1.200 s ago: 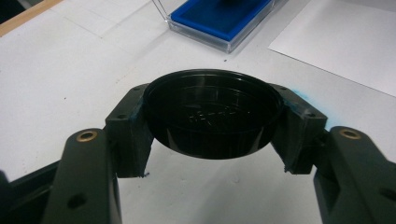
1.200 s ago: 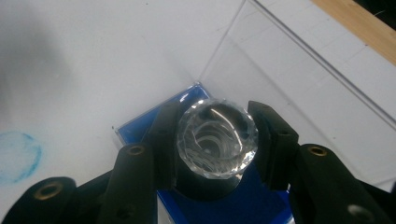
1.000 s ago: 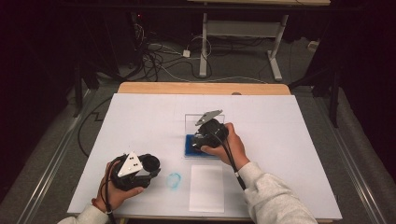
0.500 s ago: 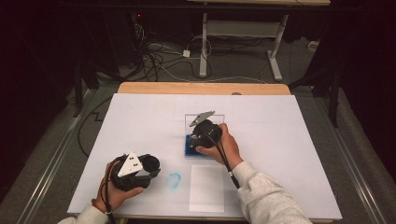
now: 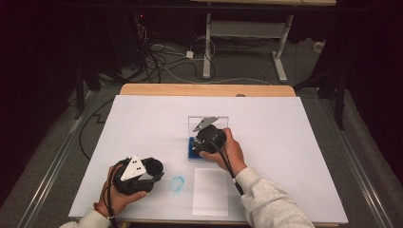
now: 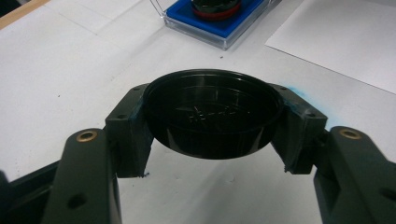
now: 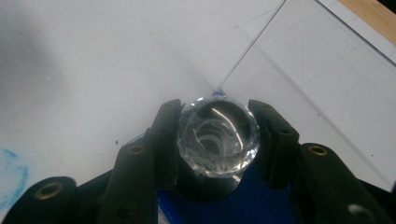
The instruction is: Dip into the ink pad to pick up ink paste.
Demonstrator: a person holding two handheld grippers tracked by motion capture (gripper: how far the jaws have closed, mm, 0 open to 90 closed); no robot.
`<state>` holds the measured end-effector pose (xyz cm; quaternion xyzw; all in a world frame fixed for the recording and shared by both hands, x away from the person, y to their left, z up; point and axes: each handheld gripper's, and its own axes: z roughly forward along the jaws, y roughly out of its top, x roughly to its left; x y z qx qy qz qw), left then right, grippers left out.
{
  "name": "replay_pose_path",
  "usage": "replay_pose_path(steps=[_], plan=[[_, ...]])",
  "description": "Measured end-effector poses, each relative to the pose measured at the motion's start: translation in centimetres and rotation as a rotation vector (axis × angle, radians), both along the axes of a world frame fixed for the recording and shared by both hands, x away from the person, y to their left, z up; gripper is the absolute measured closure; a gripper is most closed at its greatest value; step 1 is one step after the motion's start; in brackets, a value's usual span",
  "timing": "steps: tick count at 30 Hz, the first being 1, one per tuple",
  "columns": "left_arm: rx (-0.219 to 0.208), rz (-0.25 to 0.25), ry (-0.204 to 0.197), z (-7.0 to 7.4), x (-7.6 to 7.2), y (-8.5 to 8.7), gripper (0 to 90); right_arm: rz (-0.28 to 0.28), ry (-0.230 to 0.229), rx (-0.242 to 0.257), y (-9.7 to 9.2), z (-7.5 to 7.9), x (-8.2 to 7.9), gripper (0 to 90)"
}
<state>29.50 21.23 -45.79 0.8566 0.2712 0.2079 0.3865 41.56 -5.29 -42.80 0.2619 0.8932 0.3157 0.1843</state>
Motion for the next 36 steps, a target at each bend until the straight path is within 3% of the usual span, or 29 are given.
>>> replay_pose_path(steps=[8, 25, 29, 30, 32, 34, 36], plan=[[0.0, -0.006, 0.003, 0.1, 0.0, -0.2, 36.7, -0.007, 0.02, 0.012, 0.0, 0.0, 0.4, 57.0], [-0.009, -0.002, 0.007, 0.1, 0.1, 0.0, 36.7, 0.004, -0.009, -0.013, 0.1, -0.1, 0.0, 57.0], [-0.011, 0.0, 0.006, 0.2, 0.1, 0.1, 36.7, 0.019, -0.003, 0.005, -0.2, -0.1, 0.3, 57.0], [-0.014, 0.0, 0.005, 0.2, 0.1, 0.1, 36.7, 0.007, 0.01, 0.015, -0.4, 0.0, 0.4, 57.0], [-0.015, 0.001, 0.006, 0.2, 0.1, 0.2, 36.7, -0.014, -0.024, 0.019, -0.7, 0.7, 0.5, 57.0], [-0.017, 0.005, 0.012, 0.2, 0.2, 0.2, 36.7, -0.02, -0.023, 0.053, -1.2, 2.1, 0.4, 56.9], [-0.019, 0.011, 0.017, 0.1, 0.3, 0.3, 36.6, -0.01, -0.055, 0.05, -1.4, 3.6, 0.1, 57.0]])
